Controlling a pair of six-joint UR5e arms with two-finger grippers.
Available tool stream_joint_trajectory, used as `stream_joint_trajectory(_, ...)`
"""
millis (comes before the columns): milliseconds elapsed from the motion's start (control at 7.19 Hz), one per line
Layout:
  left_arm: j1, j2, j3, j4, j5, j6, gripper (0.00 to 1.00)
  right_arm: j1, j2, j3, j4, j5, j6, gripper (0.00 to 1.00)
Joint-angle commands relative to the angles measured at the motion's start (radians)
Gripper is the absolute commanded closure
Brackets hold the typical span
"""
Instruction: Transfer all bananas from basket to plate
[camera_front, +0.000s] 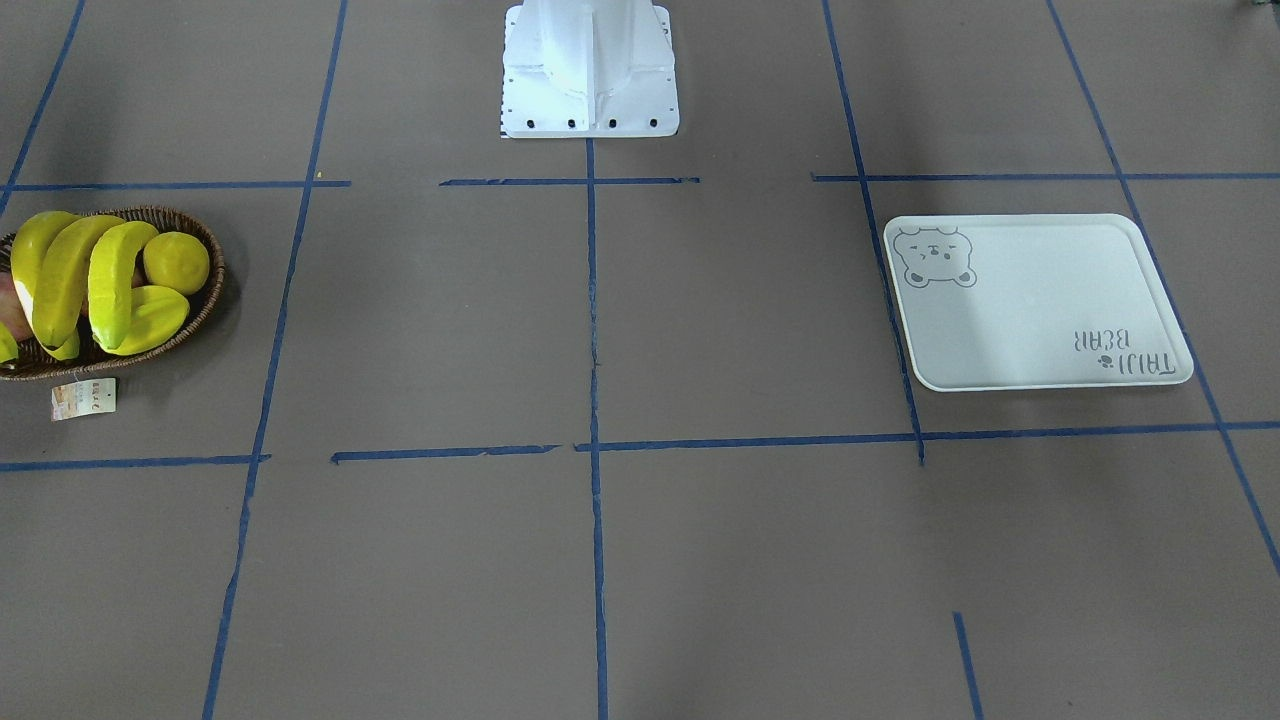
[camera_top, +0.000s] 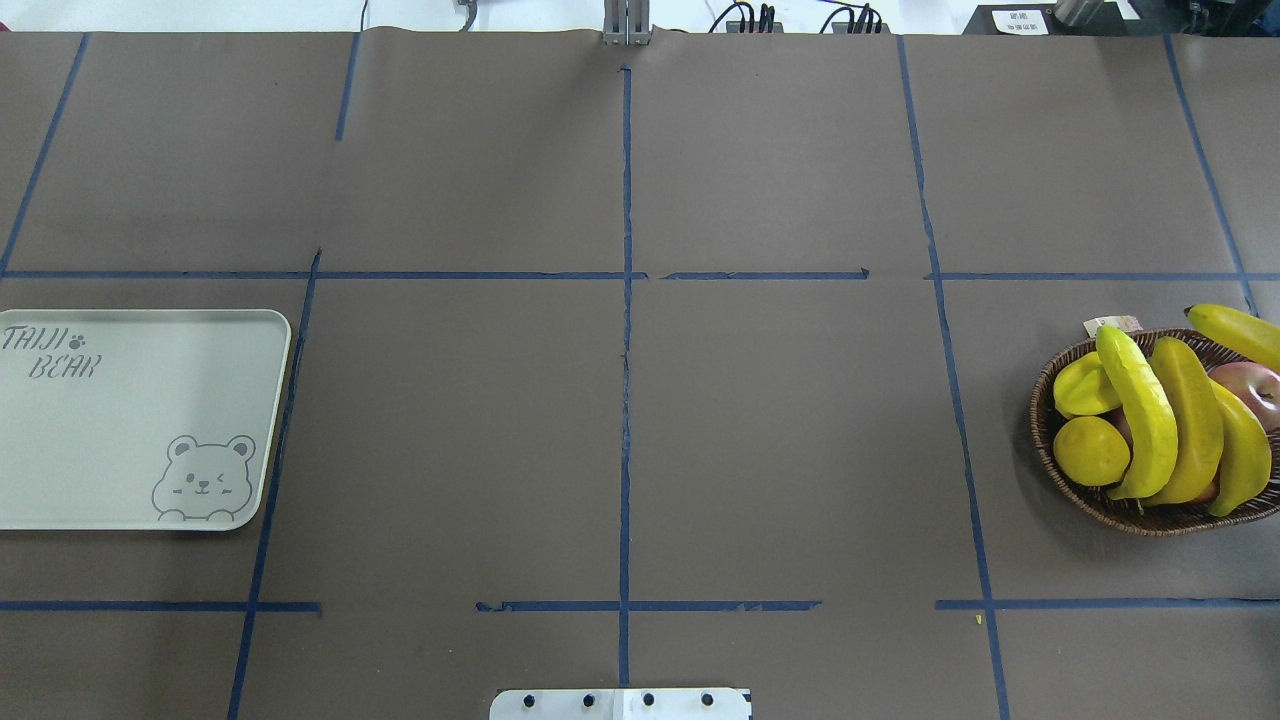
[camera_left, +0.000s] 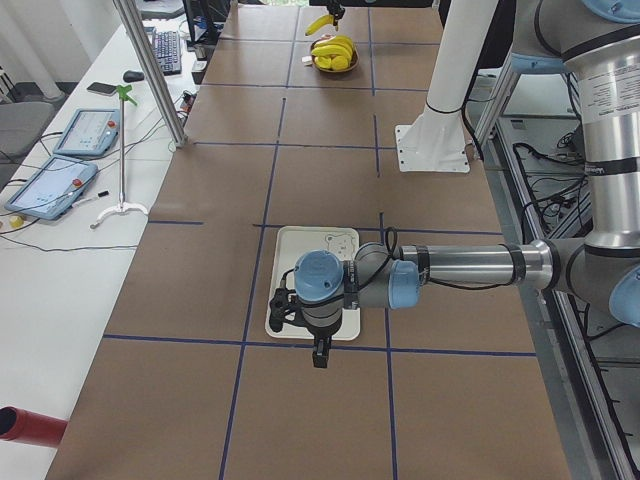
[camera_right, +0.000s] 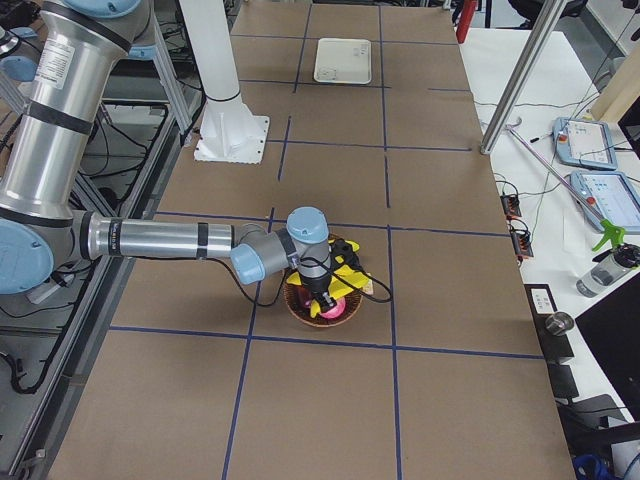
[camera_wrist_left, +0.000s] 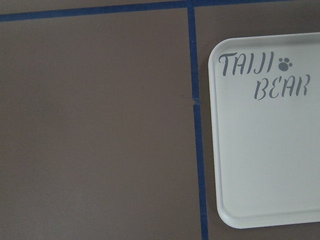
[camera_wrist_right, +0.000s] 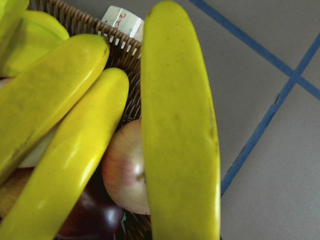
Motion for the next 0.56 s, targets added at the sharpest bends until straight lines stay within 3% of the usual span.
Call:
stream_joint_trajectory(0, 0.049, -0.009, -0.040, 0.000, 0.000, -0.007, 0.00, 0.026, 0.017, 0.059, 0.005, 0.075, 0.145, 0.97)
stream_joint_trajectory(418, 0.051, -0.146, -0.047, -0.092, -0.007, -0.010, 0.00, -0.020, 0.087, 0.075, 0.066, 0.181, 0.420, 0.97)
